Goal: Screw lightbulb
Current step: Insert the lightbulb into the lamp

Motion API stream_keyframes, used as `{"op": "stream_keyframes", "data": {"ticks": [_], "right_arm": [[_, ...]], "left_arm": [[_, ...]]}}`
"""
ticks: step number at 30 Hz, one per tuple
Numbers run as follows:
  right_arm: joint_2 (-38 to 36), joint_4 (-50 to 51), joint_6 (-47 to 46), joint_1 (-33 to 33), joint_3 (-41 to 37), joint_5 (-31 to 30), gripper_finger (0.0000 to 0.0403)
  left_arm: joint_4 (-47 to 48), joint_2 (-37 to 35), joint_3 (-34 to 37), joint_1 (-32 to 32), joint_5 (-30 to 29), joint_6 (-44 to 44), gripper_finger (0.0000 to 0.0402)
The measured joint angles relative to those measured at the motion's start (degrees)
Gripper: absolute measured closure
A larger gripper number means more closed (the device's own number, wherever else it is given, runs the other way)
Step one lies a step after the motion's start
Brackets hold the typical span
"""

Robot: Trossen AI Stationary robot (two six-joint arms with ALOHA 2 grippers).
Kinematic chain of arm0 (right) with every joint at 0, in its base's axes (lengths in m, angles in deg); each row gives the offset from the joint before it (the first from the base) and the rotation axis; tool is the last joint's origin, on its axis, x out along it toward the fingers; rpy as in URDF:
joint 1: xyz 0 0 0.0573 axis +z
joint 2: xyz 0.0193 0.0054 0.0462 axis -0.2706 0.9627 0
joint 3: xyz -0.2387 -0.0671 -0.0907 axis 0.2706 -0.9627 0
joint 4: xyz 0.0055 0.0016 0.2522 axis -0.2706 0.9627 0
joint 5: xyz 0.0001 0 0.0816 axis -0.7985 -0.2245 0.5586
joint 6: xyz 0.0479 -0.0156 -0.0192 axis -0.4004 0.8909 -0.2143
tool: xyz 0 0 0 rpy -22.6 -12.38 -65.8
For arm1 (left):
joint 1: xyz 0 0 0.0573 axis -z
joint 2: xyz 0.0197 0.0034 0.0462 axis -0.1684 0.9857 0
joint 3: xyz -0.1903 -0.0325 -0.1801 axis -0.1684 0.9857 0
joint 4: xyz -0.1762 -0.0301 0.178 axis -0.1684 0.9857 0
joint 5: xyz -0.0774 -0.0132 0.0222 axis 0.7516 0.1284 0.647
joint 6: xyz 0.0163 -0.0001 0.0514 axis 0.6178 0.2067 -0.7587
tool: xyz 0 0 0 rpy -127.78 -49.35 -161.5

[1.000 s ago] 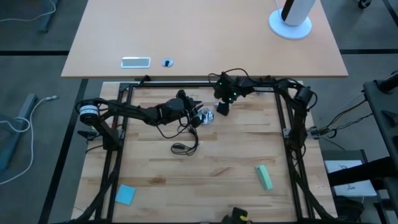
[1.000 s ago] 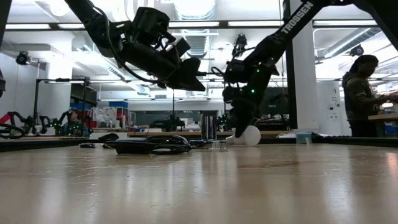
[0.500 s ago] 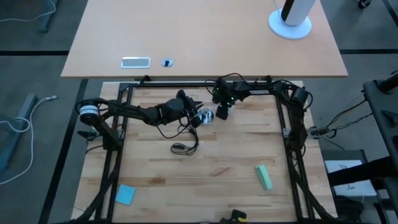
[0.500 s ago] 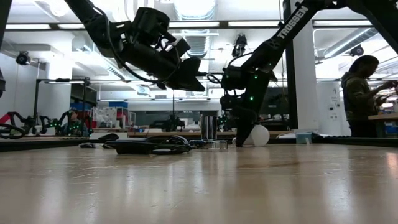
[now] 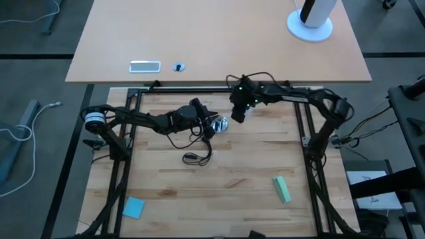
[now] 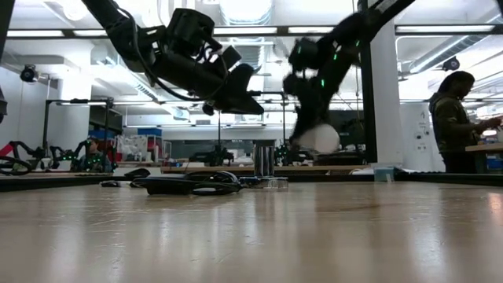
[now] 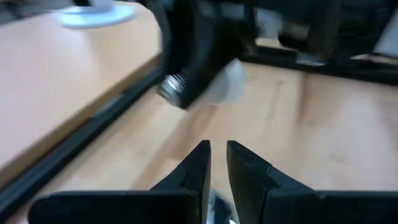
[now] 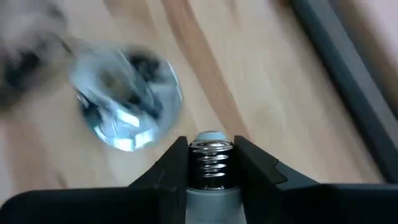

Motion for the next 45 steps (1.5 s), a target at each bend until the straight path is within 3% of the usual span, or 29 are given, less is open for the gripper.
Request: {"op": "stream_keyframes", "data": {"ticks": [5,14,20,27,30,36,45], "right_arm": [[-7.9,-8.9,-2.5,3.0,-3.8,3.7,0.0319],[-20.3,-28.7,-6.5,8.8,-15.3,6.8,0.0319],[-21.9,-39.7,-8.4,11.8,-20.9,5.9,0.0319],[-20.6,-48.1,-11.4,13.3,-22.8,5.1,0.0319],[-19.6,-48.9,-12.9,13.5,-22.4,3.4,0.0319],[-17.0,-51.7,-14.0,13.8,-22.3,1.6,0.0319],[-15.0,-55.3,-13.8,16.2,-22.2,1.3,0.0319]], "left_arm": [[-0.6,0.0,0.0,0.2,7.1,3.7,0.0353],[-8.6,0.0,0.0,2.5,7.2,3.5,0.0266],[-18.2,0.0,0.0,3.5,6.3,2.5,0.0194],[-20.4,-0.1,0.0,3.5,3.6,2.6,0.0141],[-20.6,0.0,0.0,3.6,4.2,3.3,0.0132],[-20.8,0.0,-0.9,3.6,11.5,3.0,0.0136],[-21.2,0.0,-0.9,3.8,11.3,3.6,0.0166]]}}
